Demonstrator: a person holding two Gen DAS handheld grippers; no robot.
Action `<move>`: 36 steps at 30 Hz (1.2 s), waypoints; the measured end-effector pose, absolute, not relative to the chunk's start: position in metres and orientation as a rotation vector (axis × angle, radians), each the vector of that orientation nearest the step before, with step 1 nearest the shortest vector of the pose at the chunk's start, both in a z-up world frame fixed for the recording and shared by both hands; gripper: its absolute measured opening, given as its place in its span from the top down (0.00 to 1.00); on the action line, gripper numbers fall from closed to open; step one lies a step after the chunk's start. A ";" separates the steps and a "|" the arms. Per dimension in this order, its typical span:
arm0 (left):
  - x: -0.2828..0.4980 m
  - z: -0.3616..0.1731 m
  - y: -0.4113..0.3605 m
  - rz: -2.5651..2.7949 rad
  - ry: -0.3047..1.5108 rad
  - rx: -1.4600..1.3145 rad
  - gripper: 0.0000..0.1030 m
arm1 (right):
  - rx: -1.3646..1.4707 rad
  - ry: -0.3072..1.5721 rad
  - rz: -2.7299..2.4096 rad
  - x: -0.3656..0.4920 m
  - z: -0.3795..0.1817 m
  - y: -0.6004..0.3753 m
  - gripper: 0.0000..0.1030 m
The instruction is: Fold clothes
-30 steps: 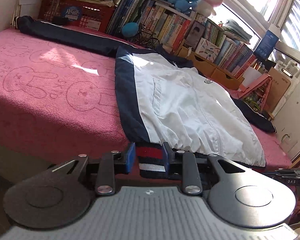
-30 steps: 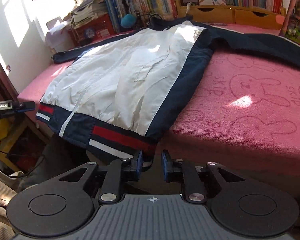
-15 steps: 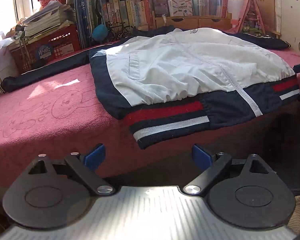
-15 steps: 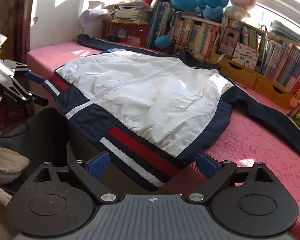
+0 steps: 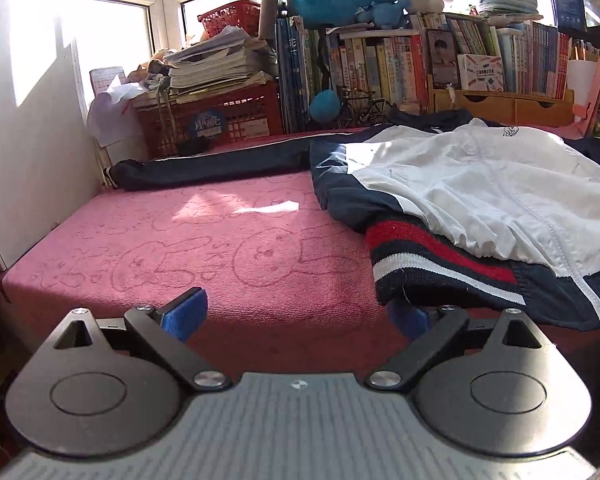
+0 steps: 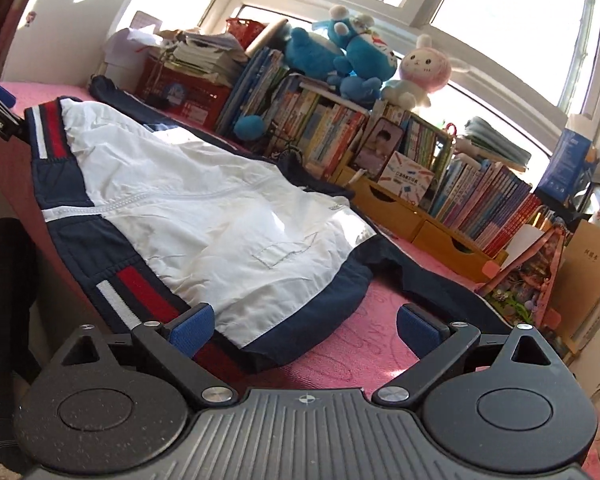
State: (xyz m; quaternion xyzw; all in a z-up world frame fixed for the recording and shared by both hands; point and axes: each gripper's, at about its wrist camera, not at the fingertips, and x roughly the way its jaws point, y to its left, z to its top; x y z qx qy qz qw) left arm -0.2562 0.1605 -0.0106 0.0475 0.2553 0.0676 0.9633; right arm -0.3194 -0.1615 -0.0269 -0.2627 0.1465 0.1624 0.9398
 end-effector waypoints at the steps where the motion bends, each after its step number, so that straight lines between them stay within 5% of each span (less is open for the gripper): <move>1: -0.254 -0.012 0.160 0.135 0.521 0.079 0.05 | -0.538 0.307 0.404 -0.323 -0.030 -0.157 0.04; 8: -0.238 -0.017 0.147 0.161 0.640 0.095 0.05 | -0.654 0.297 0.486 -0.322 -0.062 -0.104 0.04; 15: -0.227 -0.021 0.144 0.187 0.748 0.099 0.01 | -0.512 0.293 0.429 -0.307 -0.036 -0.127 0.00; 36: -0.231 -0.013 0.160 0.245 0.742 0.082 0.00 | -0.429 0.217 0.294 -0.305 -0.015 -0.142 0.00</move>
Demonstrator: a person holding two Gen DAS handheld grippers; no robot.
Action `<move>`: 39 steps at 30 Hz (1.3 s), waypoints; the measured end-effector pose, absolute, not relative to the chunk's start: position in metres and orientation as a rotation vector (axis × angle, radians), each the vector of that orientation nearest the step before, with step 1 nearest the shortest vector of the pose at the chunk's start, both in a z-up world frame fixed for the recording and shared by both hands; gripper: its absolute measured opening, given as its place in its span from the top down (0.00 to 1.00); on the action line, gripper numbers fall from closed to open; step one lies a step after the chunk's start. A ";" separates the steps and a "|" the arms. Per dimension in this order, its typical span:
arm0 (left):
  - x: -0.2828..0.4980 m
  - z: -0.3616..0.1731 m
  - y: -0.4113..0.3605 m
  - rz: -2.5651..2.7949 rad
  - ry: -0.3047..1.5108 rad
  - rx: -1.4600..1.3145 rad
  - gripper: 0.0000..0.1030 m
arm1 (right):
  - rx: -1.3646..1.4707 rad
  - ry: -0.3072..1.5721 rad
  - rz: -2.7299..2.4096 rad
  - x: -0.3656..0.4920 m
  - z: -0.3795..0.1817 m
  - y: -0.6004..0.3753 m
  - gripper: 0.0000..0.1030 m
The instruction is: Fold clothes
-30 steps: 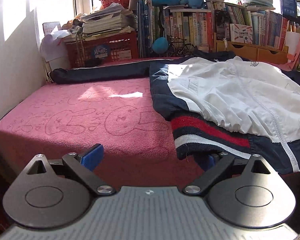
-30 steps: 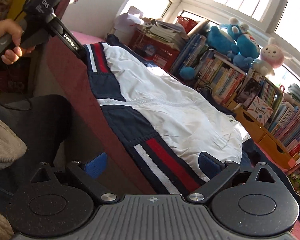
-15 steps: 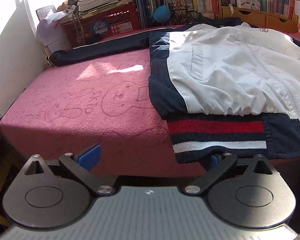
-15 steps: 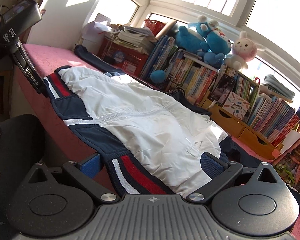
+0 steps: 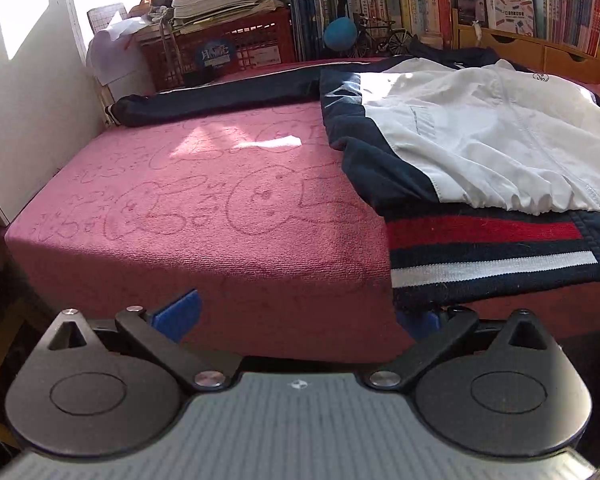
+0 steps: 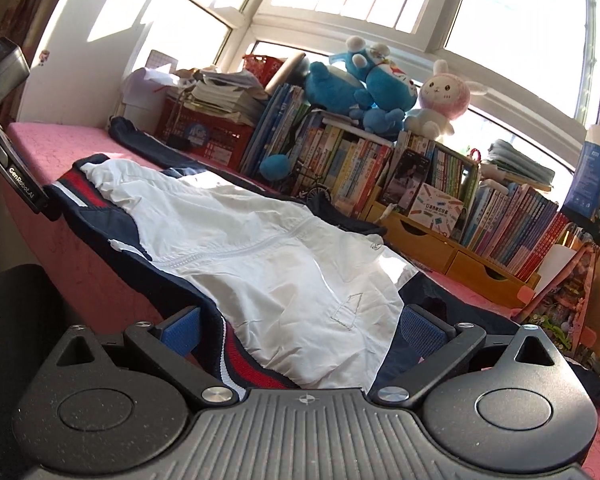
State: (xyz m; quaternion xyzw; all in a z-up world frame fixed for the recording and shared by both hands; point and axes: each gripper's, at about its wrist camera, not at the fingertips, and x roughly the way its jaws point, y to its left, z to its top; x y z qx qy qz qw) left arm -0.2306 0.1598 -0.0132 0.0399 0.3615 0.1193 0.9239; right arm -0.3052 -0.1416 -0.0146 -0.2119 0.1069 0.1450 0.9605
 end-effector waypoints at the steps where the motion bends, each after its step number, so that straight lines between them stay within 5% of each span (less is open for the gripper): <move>1: -0.231 -0.011 0.164 0.275 0.736 0.081 0.00 | -0.420 0.212 0.274 -0.302 -0.012 -0.143 0.00; 18: -0.239 0.002 0.137 -0.062 0.733 0.099 0.00 | -0.353 0.188 0.200 -0.263 0.006 -0.141 0.00; 28: -0.226 0.006 0.138 0.156 0.578 0.129 0.00 | -0.359 0.174 0.187 -0.262 0.007 -0.145 0.00; 39: -0.261 0.045 0.159 0.308 0.332 0.189 0.00 | -0.674 0.230 0.147 -0.313 -0.042 -0.151 0.00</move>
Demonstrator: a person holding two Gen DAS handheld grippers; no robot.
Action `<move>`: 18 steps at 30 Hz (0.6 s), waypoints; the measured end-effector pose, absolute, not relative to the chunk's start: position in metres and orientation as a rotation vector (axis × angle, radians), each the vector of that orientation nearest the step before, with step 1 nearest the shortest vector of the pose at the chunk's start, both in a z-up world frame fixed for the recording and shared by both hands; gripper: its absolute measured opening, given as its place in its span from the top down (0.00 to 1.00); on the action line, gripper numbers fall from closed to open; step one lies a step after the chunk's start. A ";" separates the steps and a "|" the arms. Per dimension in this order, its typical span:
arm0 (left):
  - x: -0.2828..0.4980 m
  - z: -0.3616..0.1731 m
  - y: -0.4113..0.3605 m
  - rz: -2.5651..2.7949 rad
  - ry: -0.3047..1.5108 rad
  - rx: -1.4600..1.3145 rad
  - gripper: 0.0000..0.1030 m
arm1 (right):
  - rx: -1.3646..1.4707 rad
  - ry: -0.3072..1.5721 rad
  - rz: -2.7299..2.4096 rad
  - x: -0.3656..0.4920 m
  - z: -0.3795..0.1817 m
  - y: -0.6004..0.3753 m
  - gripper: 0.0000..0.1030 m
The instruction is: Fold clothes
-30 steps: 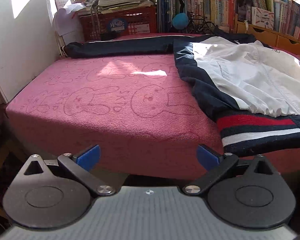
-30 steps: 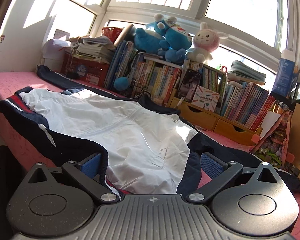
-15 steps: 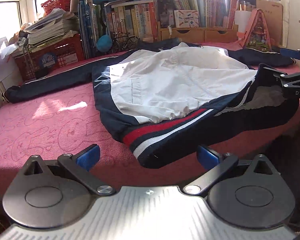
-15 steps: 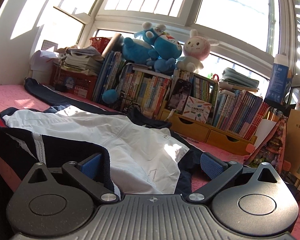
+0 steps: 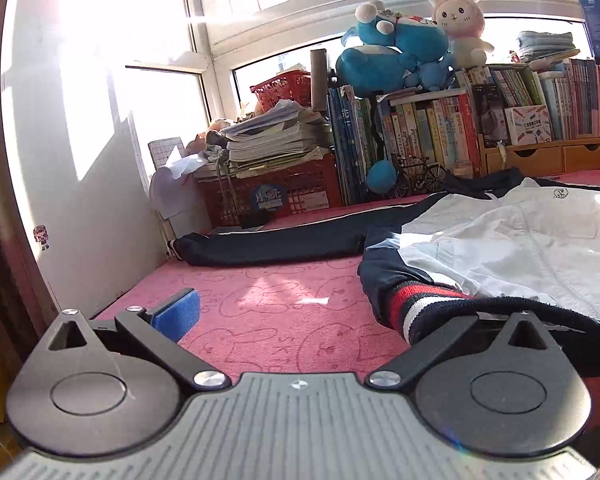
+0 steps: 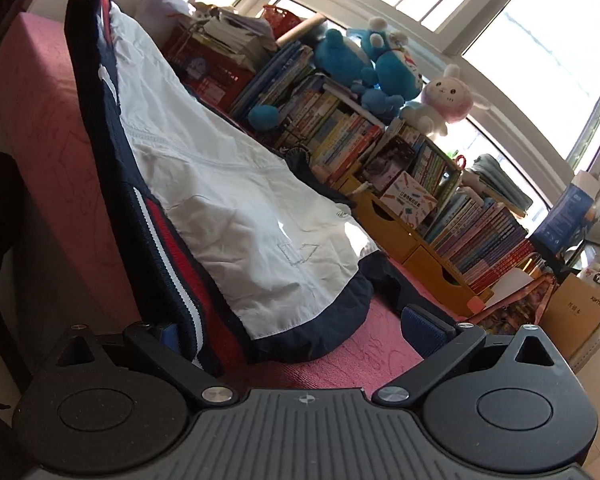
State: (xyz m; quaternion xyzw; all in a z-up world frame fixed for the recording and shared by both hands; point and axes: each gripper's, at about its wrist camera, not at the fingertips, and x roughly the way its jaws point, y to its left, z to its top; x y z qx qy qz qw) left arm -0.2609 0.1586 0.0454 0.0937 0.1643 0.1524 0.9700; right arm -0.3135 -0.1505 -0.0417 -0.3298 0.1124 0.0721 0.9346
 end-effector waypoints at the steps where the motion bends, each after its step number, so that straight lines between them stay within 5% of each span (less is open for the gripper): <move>1: -0.265 0.049 0.158 0.303 0.333 0.203 0.00 | -0.613 0.214 0.111 -0.314 -0.029 -0.161 0.00; 7: -0.291 0.057 0.149 0.263 0.336 0.324 0.00 | -0.358 0.055 0.011 -0.332 0.046 -0.207 0.00; 13: -0.270 -0.003 0.161 0.161 0.658 0.270 0.00 | -0.476 0.311 0.087 -0.320 -0.007 -0.206 0.00; 18: -0.260 -0.014 0.172 0.049 0.745 0.208 0.00 | -0.457 0.498 0.171 -0.315 -0.038 -0.211 0.00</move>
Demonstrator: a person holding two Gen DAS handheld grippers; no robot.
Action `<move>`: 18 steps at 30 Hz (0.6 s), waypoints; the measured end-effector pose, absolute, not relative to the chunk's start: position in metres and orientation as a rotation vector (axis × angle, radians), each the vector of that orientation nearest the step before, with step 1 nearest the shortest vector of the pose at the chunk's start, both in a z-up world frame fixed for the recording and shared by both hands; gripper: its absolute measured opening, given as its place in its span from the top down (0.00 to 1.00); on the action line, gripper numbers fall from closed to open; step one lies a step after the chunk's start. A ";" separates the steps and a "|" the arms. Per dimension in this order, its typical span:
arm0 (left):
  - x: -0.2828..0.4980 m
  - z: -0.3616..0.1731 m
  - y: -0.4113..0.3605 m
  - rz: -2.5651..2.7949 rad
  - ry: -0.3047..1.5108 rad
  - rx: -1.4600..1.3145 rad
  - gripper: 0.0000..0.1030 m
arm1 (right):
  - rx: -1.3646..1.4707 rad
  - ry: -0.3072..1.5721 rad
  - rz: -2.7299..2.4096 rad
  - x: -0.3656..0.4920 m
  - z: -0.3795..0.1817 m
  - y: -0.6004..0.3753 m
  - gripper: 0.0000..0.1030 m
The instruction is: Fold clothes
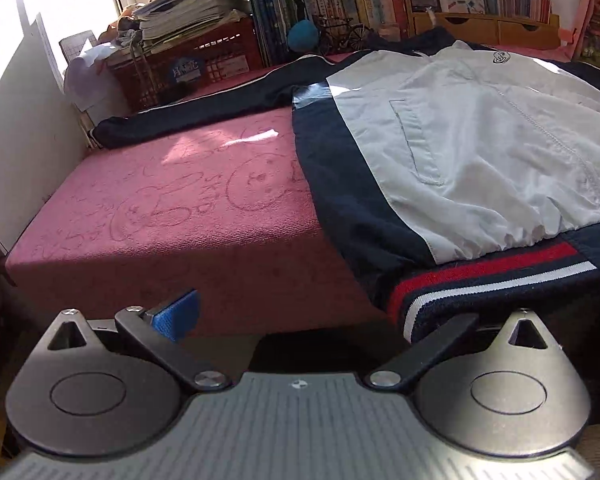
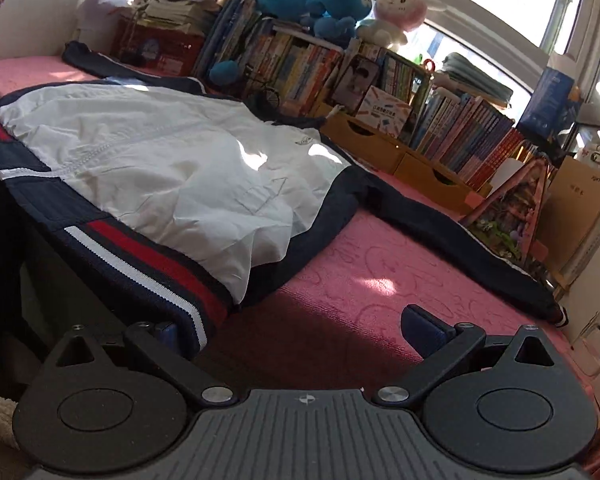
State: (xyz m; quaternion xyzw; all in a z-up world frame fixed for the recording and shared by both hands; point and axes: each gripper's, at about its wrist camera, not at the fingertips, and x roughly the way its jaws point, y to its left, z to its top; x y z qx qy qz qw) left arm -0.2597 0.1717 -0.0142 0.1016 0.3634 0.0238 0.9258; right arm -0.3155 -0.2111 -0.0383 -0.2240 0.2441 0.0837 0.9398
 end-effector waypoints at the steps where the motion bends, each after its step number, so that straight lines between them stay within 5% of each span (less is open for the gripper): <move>1: -0.260 -0.012 0.174 0.005 0.755 0.211 0.00 | -0.424 0.541 0.218 -0.315 -0.037 -0.214 0.00; 7: -0.262 0.003 0.187 -0.314 0.841 0.178 0.00 | -0.228 0.698 0.626 -0.311 -0.002 -0.233 0.00; 16: -0.236 0.049 0.221 -0.544 0.664 -0.227 0.00 | -0.002 0.495 0.606 -0.223 0.057 -0.230 0.00; 18: -0.205 0.060 0.206 -0.482 0.614 -0.171 0.00 | 0.005 0.506 0.602 -0.183 0.059 -0.205 0.07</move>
